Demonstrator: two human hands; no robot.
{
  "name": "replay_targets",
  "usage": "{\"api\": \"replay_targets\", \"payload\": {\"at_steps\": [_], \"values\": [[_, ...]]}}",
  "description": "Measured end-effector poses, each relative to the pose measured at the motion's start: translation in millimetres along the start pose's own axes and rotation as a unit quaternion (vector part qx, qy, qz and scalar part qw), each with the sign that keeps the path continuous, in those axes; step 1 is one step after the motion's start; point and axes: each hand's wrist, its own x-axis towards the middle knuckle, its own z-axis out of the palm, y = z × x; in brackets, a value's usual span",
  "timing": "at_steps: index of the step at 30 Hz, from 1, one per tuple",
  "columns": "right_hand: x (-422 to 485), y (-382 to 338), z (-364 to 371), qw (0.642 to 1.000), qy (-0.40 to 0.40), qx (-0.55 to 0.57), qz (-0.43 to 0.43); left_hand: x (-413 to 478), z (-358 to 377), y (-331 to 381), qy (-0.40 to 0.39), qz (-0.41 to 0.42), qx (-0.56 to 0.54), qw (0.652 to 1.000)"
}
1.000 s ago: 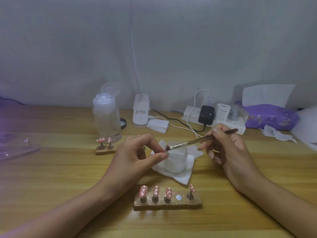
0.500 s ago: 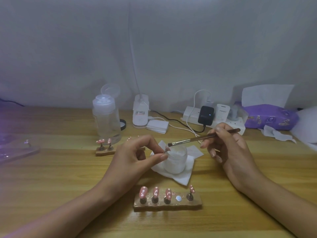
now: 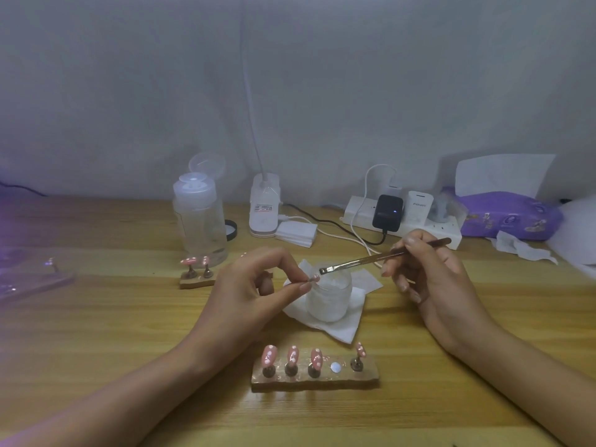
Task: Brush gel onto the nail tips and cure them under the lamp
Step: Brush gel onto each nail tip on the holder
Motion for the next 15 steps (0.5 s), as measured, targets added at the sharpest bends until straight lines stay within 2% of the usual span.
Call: {"api": "replay_targets", "payload": {"at_steps": [3,8,12,15], "values": [[-0.7,-0.5,1.0,0.999,-0.037,-0.006,-0.007,0.3,0.6,0.3,0.0,0.006,-0.003,1.0],[1.1,1.3,-0.2,1.0,-0.006,-0.001,0.002,0.9,0.3,-1.3,-0.007,0.008,-0.01,1.0],[-0.4,0.3,0.7,0.999,-0.04,-0.008,-0.006,1.2,1.1,-0.7,-0.006,0.019,-0.002,1.0],[0.5,0.9,0.1,1.0,-0.017,-0.01,0.0,0.7,1.0,-1.1,-0.007,0.016,-0.003,1.0]]}}
